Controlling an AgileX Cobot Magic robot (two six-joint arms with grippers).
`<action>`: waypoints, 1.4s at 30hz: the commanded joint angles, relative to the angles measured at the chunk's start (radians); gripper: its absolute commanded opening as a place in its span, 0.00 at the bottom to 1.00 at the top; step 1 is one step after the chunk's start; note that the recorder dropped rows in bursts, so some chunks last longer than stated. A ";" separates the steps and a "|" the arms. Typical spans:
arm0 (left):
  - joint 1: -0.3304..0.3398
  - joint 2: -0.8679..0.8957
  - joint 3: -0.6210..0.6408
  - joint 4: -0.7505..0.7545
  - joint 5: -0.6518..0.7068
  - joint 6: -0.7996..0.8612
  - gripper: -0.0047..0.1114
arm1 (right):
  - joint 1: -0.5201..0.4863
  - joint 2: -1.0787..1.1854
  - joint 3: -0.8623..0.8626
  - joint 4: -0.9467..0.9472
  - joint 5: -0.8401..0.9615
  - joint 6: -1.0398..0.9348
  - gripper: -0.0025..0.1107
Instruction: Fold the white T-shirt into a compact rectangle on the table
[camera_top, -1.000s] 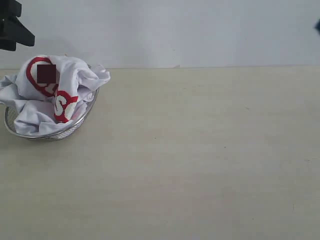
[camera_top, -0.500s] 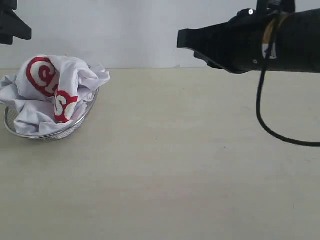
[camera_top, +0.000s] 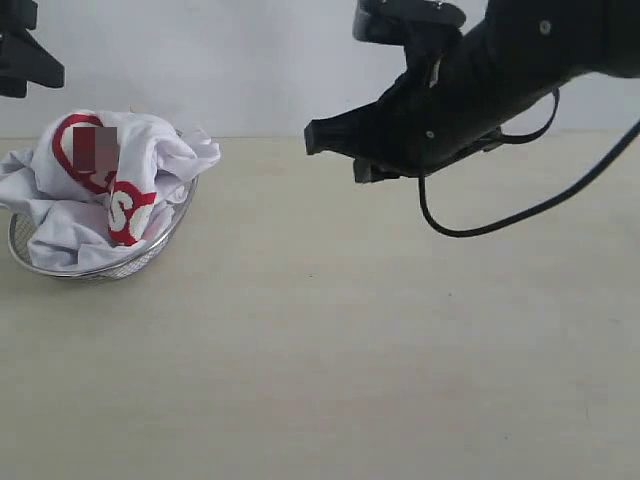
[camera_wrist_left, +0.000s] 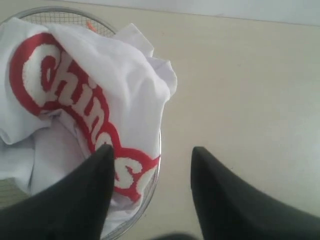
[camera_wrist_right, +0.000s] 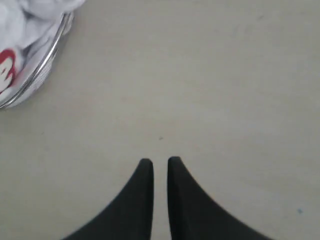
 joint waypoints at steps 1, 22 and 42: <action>0.002 -0.008 0.011 -0.006 -0.018 0.000 0.43 | -0.073 0.042 -0.102 0.486 0.201 -0.438 0.08; 0.004 -0.008 0.010 -0.006 -0.044 0.004 0.43 | 0.008 0.413 -0.433 1.040 0.091 -0.574 0.54; 0.004 -0.008 0.010 -0.006 -0.050 0.016 0.43 | 0.103 0.627 -0.611 1.372 -0.163 -0.459 0.54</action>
